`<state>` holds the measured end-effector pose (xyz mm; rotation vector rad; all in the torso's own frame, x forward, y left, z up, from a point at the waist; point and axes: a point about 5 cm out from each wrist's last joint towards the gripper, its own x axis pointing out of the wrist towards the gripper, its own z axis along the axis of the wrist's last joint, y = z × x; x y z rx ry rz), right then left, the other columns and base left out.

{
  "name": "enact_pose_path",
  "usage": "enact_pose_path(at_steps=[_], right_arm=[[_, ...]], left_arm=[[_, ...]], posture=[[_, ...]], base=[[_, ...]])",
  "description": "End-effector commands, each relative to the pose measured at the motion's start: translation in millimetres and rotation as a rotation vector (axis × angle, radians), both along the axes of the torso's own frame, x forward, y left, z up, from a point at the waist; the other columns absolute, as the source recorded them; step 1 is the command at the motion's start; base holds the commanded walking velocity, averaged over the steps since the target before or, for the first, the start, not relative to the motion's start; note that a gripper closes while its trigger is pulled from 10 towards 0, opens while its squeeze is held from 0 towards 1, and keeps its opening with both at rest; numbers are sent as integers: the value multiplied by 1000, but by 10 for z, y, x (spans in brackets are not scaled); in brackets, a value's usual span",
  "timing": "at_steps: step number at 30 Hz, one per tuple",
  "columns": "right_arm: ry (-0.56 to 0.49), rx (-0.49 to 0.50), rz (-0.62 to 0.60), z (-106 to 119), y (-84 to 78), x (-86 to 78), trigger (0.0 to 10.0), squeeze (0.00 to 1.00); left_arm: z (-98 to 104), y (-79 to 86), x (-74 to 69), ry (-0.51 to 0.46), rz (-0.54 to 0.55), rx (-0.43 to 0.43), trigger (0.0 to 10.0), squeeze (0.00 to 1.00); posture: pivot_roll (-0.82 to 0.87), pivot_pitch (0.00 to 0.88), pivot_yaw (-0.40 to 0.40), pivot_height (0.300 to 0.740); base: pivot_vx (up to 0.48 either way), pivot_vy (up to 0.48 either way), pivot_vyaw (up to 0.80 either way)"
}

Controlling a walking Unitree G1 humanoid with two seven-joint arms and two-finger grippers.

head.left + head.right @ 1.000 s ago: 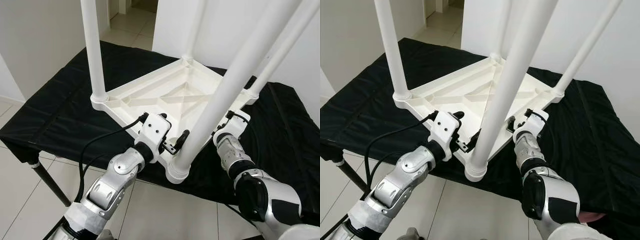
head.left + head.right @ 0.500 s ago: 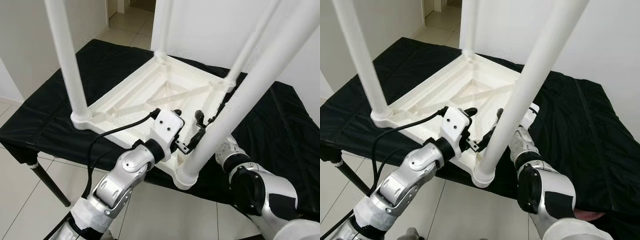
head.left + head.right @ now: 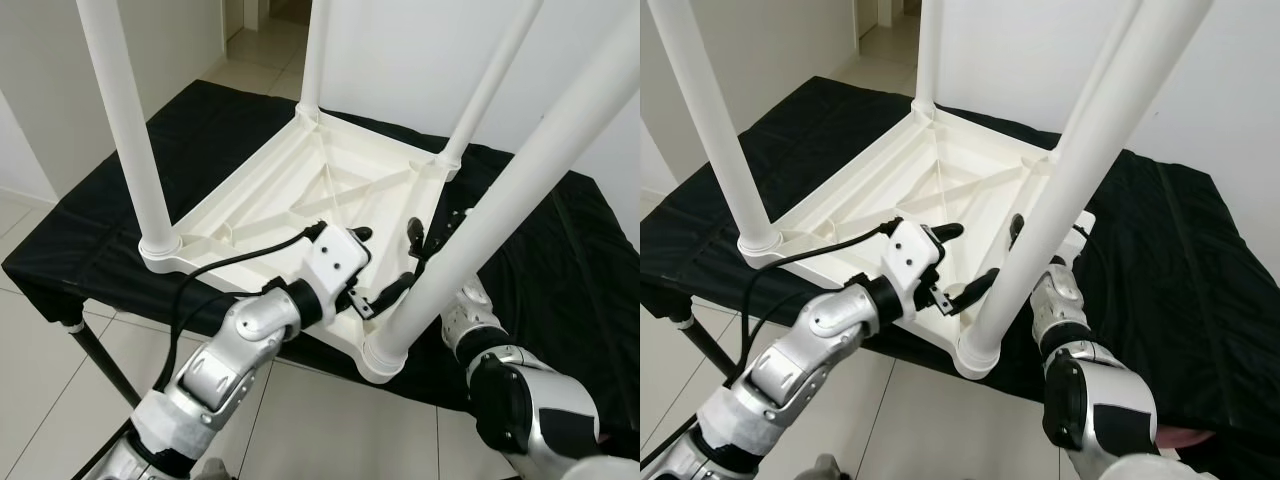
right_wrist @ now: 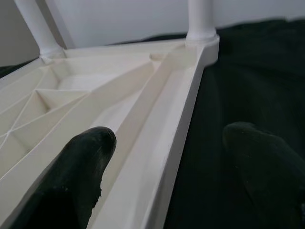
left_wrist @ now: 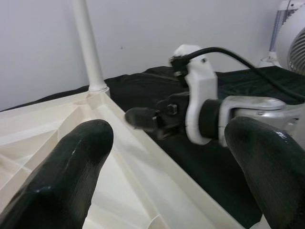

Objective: Building children table

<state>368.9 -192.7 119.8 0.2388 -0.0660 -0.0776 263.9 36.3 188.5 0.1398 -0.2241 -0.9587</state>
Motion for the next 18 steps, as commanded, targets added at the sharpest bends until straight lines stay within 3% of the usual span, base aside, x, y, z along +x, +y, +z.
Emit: enact_pose_path(at_steps=[1,12,18], right_arm=[[-36,-51,35,-27,20,-73,10000,0],[-119,-152,169,-81,153,-433,10000,0],[-106,-200,339,-93,256,-660,10000,0]], left_arm=[[-17,127,-11,15,6,2,10000,0],[-171,396,-291,66,-39,85,10000,0],[-266,538,-463,121,-61,126,10000,0]], posture=[[54,0,-92,740],[41,0,-94,740],[40,1,-94,740]], base=[[0,0,0],[0,0,0],[0,0,0]])
